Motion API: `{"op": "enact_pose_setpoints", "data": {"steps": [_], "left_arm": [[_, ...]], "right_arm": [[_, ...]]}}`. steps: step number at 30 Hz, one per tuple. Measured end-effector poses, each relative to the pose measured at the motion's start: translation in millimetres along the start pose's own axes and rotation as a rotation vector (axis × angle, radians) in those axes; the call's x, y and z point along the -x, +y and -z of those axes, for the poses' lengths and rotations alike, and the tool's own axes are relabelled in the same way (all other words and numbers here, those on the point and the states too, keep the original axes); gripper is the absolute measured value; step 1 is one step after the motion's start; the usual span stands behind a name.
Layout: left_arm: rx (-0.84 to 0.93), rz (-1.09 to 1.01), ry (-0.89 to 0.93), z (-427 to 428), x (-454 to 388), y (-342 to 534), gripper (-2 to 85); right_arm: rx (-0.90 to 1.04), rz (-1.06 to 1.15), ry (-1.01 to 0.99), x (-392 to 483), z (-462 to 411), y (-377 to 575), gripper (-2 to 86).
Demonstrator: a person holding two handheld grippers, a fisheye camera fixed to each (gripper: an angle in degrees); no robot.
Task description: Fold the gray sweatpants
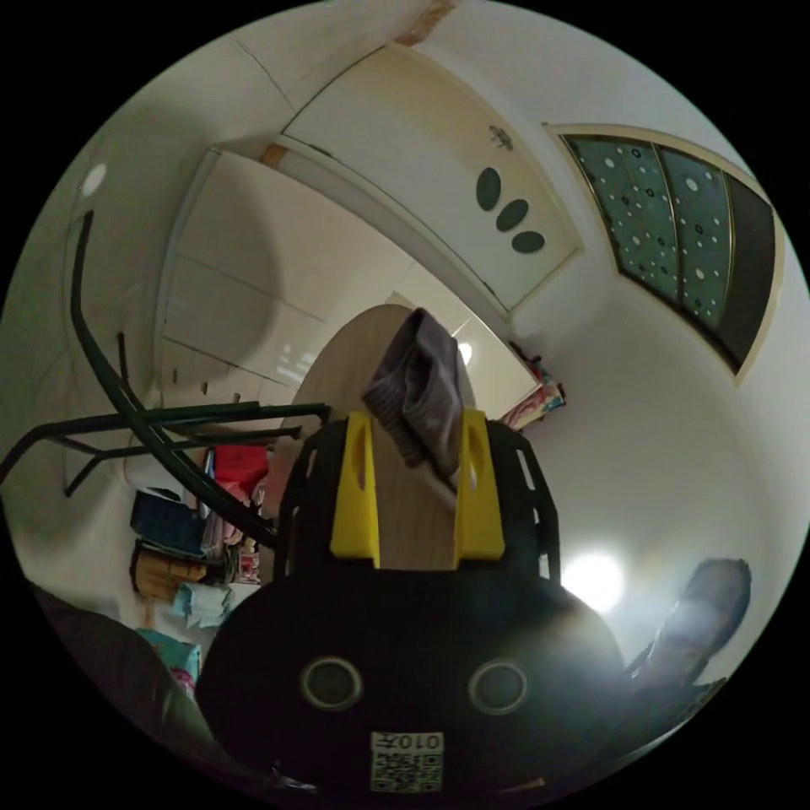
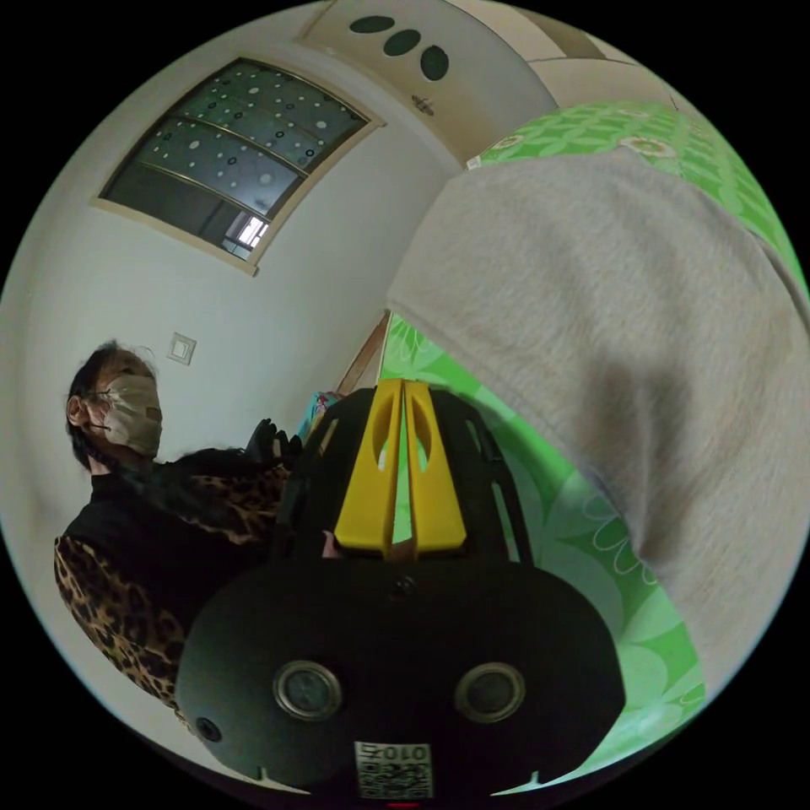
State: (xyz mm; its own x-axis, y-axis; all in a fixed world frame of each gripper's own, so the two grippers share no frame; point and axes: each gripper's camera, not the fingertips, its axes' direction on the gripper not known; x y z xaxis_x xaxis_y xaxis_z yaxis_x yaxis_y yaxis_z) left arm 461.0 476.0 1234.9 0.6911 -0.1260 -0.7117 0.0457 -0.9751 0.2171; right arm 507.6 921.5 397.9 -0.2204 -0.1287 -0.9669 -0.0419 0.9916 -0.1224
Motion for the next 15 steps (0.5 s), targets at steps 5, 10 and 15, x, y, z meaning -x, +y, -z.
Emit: {"op": "enact_pose_setpoints", "data": {"steps": [5, 10, 15], "left_arm": [[-0.01, -0.084, 0.075, -8, -5, 15, 8.3], [0.074, -0.25, -0.108, -29, -46, 32, 6.4], [0.166, -0.449, -0.245, -85, -74, 79, 5.6]], "right_arm": [[-0.055, 0.027, -0.017, -5, 15, 29, 2.8], [-0.164, 0.043, -0.062, -19, 52, 94, 2.8], [-0.393, 0.017, -0.182, -52, 109, 173, 2.7]]}}
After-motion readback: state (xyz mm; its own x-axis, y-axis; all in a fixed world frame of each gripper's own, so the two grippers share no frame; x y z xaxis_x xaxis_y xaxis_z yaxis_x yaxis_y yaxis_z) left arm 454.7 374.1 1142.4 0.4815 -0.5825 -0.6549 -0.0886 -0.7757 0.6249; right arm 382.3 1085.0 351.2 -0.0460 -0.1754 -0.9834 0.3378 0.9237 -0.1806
